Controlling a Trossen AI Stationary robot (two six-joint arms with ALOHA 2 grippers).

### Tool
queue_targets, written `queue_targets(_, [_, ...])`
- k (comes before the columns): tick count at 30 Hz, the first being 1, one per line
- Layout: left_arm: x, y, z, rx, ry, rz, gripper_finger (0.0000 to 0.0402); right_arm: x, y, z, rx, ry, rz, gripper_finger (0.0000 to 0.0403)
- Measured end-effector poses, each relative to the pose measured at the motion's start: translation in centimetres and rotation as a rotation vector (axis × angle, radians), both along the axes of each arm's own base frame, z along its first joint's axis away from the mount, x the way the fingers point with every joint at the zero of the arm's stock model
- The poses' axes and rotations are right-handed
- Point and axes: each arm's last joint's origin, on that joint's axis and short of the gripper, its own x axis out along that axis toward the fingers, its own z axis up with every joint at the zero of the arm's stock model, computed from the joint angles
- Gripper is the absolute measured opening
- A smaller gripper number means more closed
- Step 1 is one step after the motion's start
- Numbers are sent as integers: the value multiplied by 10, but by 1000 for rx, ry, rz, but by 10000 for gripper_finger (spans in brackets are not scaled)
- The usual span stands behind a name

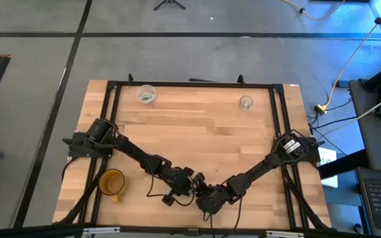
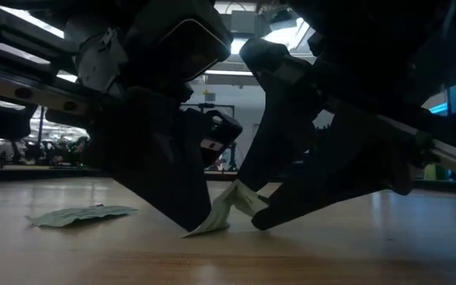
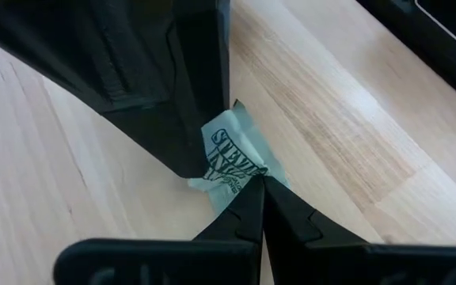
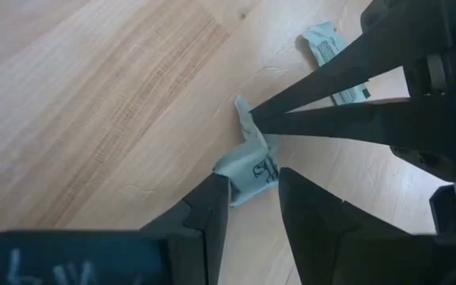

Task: Pick and place Stevia / Truvia into bins
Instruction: Put the green stevia packet into the transparent container

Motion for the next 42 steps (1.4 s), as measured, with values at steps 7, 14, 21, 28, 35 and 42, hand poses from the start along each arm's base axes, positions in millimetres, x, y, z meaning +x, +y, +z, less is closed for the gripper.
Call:
queue_targets(7, [-1,-1,0,-42,25,-15,1,0,0,0,1,0,-1,117])
queue_targets(14, [-1,-1,0,-33,22,-6,2,1,2,1,44,9,34,117])
queue_targets(21, [0,0,0,-41,28,7,2,0,3,1,43,9,36,117])
queue_targets(28, [0,0,0,-92,64,53,2,1,3,1,46,3,36,117])
queue_targets(35, [0,0,0,-120,85,81,2,0,4,2,42,-3,30,117])
queue_targets(42, [-1,0,0,-143,105,91,2,-1,7,3,40,-14,33,97])
